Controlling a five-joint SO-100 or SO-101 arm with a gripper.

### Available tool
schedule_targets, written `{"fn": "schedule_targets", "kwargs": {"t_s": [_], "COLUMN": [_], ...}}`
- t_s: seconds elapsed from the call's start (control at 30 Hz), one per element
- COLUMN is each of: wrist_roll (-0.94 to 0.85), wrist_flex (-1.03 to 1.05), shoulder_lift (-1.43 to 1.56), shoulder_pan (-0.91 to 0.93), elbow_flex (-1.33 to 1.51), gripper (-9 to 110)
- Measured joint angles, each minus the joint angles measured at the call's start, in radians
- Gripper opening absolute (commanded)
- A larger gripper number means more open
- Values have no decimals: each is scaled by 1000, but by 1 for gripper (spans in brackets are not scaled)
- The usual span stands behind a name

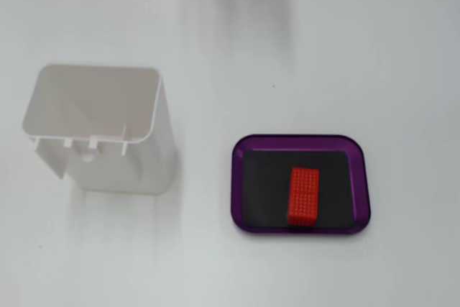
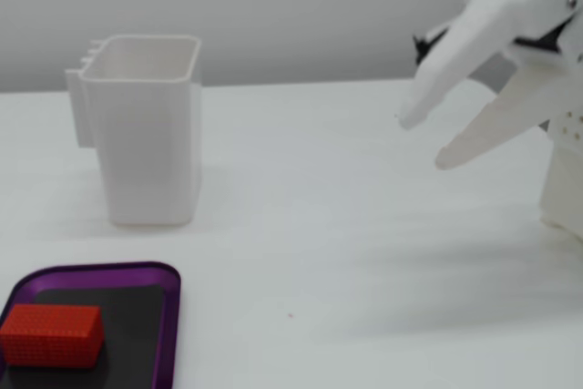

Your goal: Pick up the cube and place it in the box.

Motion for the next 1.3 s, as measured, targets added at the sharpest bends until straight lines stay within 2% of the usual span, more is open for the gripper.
{"fn": "schedule_targets", "kwargs": {"t_s": [0.13, 0.43, 0.67, 0.8, 1.3], "wrist_roll": [3, 0, 3, 3, -29], "wrist_flex": [8, 20, 29, 58, 74], "shoulder_lift": [-2, -2, -2, -2, -2], "shoulder_pan": [48, 302, 314, 314, 314], "elbow_flex": [44, 187, 212, 230, 284], "gripper": [12, 12, 11, -1, -1]}}
